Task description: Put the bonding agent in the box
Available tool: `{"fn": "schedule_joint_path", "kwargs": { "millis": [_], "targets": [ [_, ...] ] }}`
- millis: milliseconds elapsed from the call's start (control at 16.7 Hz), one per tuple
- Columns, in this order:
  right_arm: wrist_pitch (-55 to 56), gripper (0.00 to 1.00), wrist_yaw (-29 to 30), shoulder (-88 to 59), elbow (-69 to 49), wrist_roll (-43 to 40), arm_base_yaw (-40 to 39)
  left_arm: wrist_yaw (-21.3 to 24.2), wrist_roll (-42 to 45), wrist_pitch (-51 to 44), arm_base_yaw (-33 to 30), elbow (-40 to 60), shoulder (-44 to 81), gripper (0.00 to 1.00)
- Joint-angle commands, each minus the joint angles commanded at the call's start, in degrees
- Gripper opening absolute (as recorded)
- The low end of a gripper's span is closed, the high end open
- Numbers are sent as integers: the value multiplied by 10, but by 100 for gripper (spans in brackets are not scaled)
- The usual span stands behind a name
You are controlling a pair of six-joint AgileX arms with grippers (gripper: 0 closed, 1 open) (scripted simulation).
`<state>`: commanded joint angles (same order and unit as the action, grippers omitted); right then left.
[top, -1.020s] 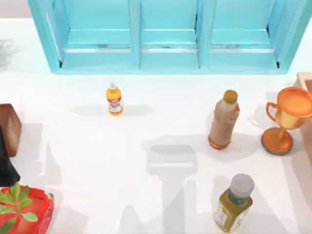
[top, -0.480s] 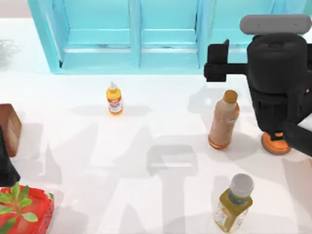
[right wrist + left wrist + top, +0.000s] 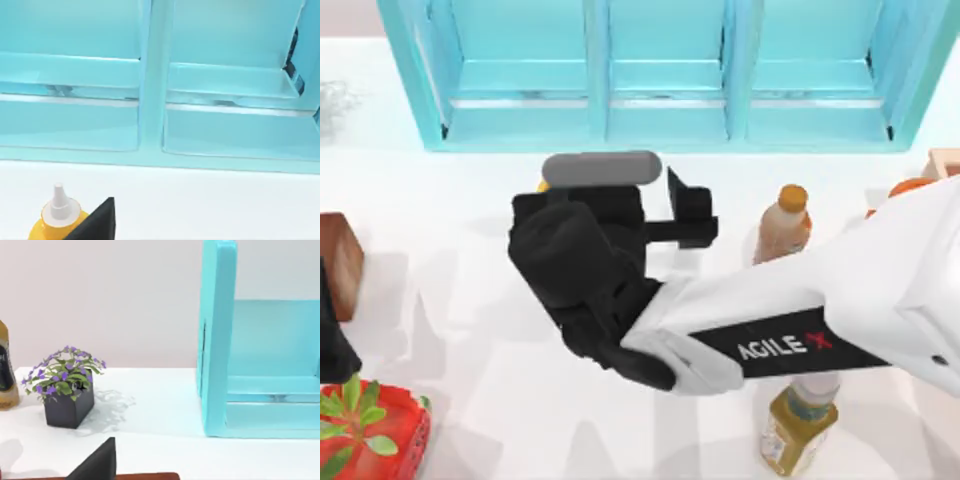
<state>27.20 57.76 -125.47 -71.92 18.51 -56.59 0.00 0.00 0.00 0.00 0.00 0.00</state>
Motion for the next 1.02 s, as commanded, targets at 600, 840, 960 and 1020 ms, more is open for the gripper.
{"fn": "schedule_joint_path", "kwargs": {
  "millis": [600, 840, 960, 1020],
  "targets": [
    [60, 100, 62, -176, -110, 51, -75, 0, 0, 0, 0, 0, 0, 100],
    [59, 100, 60, -175, -110, 50, -72, 0, 0, 0, 0, 0, 0, 100],
    [61, 100, 51, -187, -129, 41, -63, 0, 0, 0, 0, 0, 0, 100],
    [62, 100, 44, -197, -145, 33, -55, 0, 0, 0, 0, 0, 0, 100]
  ]
}}
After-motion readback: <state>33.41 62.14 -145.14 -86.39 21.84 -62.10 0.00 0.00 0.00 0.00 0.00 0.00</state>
